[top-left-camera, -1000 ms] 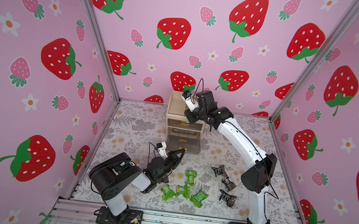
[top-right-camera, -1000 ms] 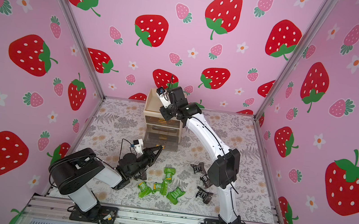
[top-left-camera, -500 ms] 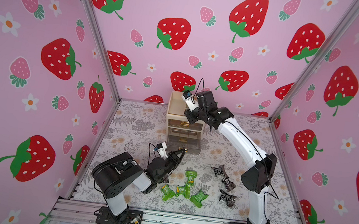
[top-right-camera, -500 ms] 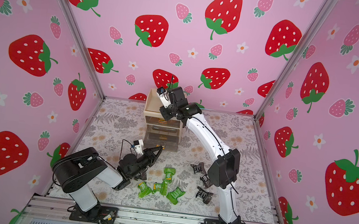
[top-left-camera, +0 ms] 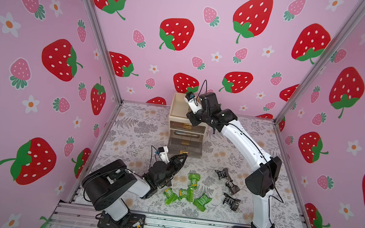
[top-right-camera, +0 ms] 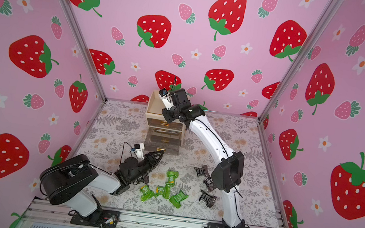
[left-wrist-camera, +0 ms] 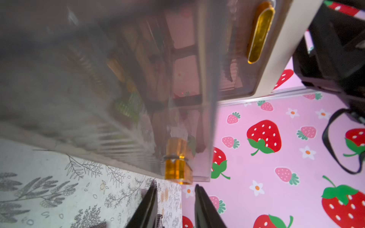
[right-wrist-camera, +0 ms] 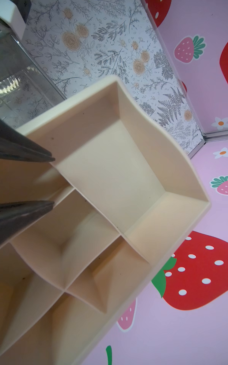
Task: Place the cookies into the drawer by color
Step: Open the drawer in the storage box, then pick up the cookie at the center of the board.
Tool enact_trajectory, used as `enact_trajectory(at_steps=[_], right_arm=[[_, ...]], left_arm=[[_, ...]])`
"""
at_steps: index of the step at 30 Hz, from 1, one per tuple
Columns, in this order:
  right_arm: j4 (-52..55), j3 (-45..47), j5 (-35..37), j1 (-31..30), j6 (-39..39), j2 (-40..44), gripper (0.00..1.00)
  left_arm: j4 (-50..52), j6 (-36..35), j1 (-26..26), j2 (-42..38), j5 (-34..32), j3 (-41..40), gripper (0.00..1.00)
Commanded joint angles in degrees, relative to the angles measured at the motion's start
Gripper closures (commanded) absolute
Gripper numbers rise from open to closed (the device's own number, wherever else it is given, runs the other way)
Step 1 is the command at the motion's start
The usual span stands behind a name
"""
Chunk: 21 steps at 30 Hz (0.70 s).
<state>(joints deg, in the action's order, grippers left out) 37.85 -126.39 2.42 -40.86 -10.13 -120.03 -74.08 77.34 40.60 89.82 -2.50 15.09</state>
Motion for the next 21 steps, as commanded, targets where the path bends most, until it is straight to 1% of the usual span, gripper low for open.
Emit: enact_trajectory(at_steps=[1, 2, 6, 9, 13, 14, 15, 18, 21], right_arm=[[1.6, 1.7, 0.6, 0.5, 0.6, 1.3, 0.62], [1.4, 1.9, 0.6, 0.4, 0.6, 1.5, 0.62], [1.2, 1.9, -0.3, 0.4, 1.3, 1.7, 0.61], [1.8, 0.2, -3.4, 0.3, 3.7, 2.4, 0.55], [1.4, -0.1, -8.1, 0.2, 5.9, 4.8, 0.46], [1.4, 0.2, -8.8, 0.2, 6.3, 5.5, 0.42], [1.3, 0.7, -9.1, 0.2, 6.6, 6.2, 0.41], [0.5, 4.3, -11.9, 0.3, 8.8, 10.2, 0.38], [-2.1, 11.5, -14.5, 0.2, 13.1, 16.4, 0.36]], left_arm=[[2.7, -2.4, 0.3, -1.3, 1.4, -0.4, 0.47], [3.4, -2.5, 0.3, -1.6, 1.1, -0.5, 0.45], [3.2, -3.2, 0.4, -2.6, 1.0, -1.0, 0.44], [6.7, -5.4, 0.4, -5.7, 2.0, -0.5, 0.38], [23.7, -11.3, 0.7, -14.3, 2.7, 2.5, 0.37], [28.0, -12.9, 0.9, -16.8, 2.5, 3.2, 0.37], [30.9, -14.4, 1.2, -19.0, 2.0, 3.5, 0.37], [40.5, -17.9, 2.1, -26.5, -0.7, 3.7, 0.38], [47.1, -21.2, 2.3, -32.6, -0.3, 4.0, 0.37]])
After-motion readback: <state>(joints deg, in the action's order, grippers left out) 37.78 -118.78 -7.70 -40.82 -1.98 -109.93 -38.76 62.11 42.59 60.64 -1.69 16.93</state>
